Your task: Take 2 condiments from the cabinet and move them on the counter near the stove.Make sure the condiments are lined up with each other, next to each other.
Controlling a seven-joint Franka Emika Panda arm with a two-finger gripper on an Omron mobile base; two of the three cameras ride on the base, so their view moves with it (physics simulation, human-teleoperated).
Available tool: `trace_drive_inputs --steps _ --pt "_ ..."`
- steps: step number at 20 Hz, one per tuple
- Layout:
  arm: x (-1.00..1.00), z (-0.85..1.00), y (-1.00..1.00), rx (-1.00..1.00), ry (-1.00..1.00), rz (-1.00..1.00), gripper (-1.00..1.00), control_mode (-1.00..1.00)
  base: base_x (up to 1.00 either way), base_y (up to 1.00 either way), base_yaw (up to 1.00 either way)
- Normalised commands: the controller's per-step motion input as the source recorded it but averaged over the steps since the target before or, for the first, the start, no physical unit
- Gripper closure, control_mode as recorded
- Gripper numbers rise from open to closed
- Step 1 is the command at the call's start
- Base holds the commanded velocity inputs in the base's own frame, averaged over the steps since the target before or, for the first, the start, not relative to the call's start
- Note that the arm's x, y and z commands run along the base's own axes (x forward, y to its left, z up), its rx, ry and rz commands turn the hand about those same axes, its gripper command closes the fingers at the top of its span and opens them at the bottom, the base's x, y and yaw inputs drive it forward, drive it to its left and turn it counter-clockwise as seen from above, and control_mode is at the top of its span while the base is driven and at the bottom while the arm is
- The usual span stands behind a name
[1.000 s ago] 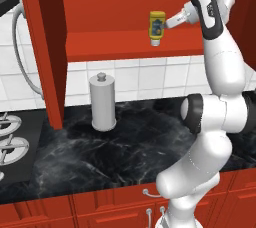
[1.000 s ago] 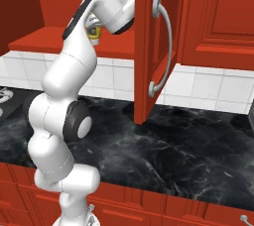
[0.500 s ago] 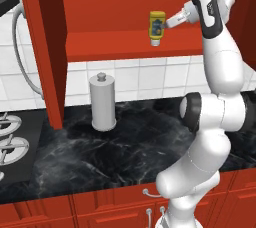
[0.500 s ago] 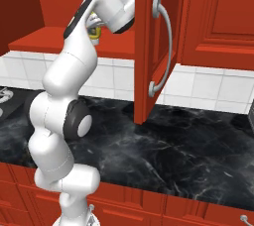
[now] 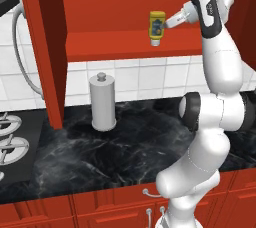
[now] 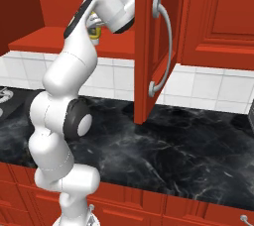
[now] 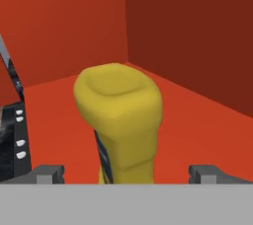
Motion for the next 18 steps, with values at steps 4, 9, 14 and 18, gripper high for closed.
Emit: trace_drive_inputs --steps 4,9,14,18 --pt "0.01 -0.02 0.07 0.00 0.00 0.00 -1.00 -1.00 0.00 0.00 0.00" --pt "0.06 -0.01 0.02 0.00 0.00 0.00 -1.00 -1.00 0.00 0.00 0.00" --pt "0.16 0.00 0.00 0.00 0.00 0.00 -1.00 -1.00 0.00 0.00 0.00" --pt "0.14 -0.01 0.00 0.00 0.00 0.00 -1.00 -1.00 0.00 0.00 0.00"
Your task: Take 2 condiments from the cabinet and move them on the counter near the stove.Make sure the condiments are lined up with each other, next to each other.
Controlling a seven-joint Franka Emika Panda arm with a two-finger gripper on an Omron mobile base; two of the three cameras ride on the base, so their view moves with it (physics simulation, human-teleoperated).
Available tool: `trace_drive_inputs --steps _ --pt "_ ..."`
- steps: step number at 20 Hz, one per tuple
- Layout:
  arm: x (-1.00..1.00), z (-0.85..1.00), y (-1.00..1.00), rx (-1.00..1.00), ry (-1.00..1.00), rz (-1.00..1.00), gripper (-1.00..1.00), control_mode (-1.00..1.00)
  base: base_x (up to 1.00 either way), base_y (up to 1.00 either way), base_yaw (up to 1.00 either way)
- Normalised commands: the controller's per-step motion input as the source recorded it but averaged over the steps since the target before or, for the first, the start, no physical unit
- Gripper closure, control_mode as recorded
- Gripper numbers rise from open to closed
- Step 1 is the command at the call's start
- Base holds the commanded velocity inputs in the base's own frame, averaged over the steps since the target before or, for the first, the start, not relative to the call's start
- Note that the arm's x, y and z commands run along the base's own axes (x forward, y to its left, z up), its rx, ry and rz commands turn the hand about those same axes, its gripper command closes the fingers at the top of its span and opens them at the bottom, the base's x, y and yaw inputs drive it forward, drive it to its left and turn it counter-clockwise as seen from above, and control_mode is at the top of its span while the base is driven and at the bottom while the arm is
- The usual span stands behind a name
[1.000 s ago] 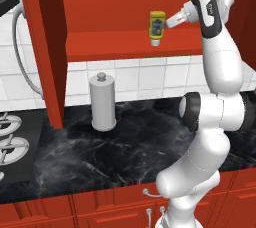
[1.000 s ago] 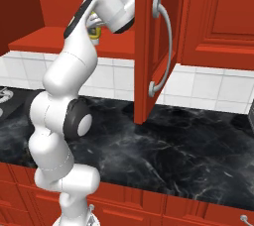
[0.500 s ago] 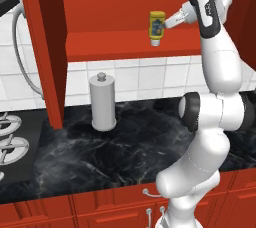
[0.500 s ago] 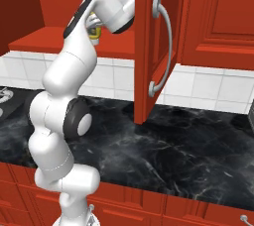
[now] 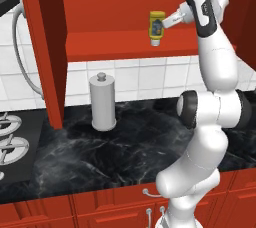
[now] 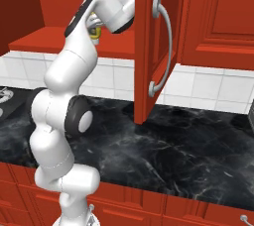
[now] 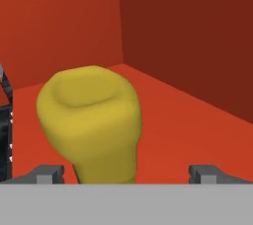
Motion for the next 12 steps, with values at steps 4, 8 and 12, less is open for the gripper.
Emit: trace_drive_inputs --steps 4,8,12 --pt "0.02 -0.01 0.00 0.00 0.00 0.01 -1.00 -1.00 0.00 0.00 0.00" --pt "0.00 -0.05 0.04 0.00 0.00 0.01 -1.00 -1.00 0.00 0.00 0.00" --pt "0.00 -0.12 0.17 0.00 0.00 0.02 1.00 -1.00 0.00 0.00 0.00"
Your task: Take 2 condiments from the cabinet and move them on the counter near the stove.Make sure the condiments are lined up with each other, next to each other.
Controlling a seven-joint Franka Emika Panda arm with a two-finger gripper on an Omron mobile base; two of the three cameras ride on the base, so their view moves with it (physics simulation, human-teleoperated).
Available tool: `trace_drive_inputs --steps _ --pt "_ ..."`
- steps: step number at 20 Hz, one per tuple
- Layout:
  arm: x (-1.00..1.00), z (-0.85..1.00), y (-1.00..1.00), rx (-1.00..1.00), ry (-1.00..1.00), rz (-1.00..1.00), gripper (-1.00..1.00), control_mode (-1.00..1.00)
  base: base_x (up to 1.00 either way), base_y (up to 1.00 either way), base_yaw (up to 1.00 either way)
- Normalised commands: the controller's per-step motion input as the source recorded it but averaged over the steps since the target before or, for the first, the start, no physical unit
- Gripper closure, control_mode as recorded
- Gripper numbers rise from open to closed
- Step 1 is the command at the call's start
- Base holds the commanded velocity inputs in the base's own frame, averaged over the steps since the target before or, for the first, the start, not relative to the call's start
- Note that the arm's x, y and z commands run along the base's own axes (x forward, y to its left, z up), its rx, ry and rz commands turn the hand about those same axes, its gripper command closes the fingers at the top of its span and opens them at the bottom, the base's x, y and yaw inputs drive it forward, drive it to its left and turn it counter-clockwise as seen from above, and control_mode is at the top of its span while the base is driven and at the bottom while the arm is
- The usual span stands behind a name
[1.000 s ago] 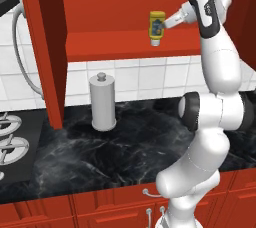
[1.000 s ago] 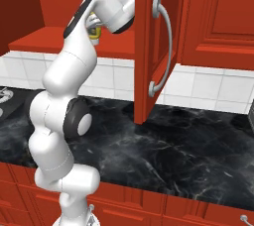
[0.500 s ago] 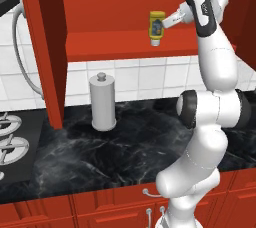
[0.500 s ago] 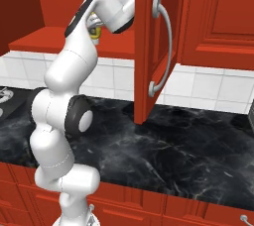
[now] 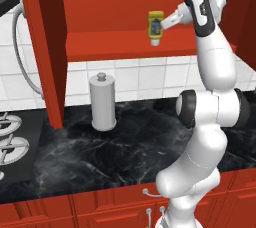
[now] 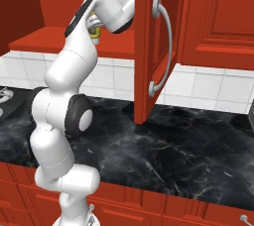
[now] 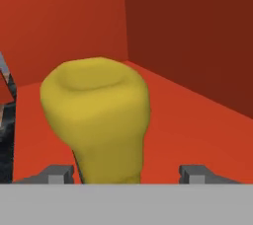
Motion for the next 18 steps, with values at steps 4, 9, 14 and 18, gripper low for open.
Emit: trace_drive_inputs --steps 4,9,14,18 --pt "0.00 -0.19 0.15 0.00 0.00 0.03 1.00 -1.00 0.00 0.00 0.00" --pt "0.00 -0.13 0.02 0.00 -0.01 0.01 1.00 -1.00 0.00 0.00 0.00" --pt "-0.06 -0.05 0.00 0.00 -0.01 0.00 1.00 -1.00 0.00 0.00 0.00" --pt "-0.40 -0.07 0.00 0.00 -0.22 0.00 1.00 -1.00 0.00 0.00 0.00"
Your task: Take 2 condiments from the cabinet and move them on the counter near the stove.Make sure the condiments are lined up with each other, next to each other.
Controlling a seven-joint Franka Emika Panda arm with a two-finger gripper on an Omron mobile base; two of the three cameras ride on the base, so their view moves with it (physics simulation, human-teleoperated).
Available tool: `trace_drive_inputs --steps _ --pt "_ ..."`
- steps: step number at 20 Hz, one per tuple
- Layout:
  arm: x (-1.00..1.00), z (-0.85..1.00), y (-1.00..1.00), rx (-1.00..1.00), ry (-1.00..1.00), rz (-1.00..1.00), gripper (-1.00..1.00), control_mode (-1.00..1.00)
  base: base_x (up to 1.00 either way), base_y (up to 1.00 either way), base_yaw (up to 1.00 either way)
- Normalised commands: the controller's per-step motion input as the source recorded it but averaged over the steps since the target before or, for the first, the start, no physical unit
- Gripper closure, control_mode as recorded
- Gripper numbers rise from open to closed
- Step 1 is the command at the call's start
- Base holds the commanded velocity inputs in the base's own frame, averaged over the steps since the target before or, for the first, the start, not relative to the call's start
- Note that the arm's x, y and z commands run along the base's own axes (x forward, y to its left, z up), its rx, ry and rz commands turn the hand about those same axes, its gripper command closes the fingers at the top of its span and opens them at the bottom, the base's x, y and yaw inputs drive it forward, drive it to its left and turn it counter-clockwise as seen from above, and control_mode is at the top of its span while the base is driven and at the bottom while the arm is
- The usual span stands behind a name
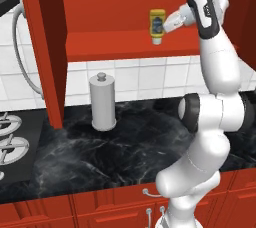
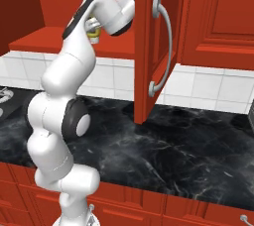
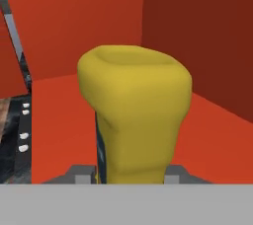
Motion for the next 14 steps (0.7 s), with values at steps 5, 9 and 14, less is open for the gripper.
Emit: trace_drive_inputs --steps 5,9,14 --pt "-0.57 -0.13 0.00 0.00 -0.31 0.00 1.00 -1.00 0.00 0.00 0.00" --pt "-0.70 -0.02 0.00 0.00 -0.11 0.00 1.00 -1.00 0.00 0.00 0.00" --pt "-0.78 0.33 0.03 0.00 -0.07 -0.03 1.00 -1.00 0.00 0.00 0.00"
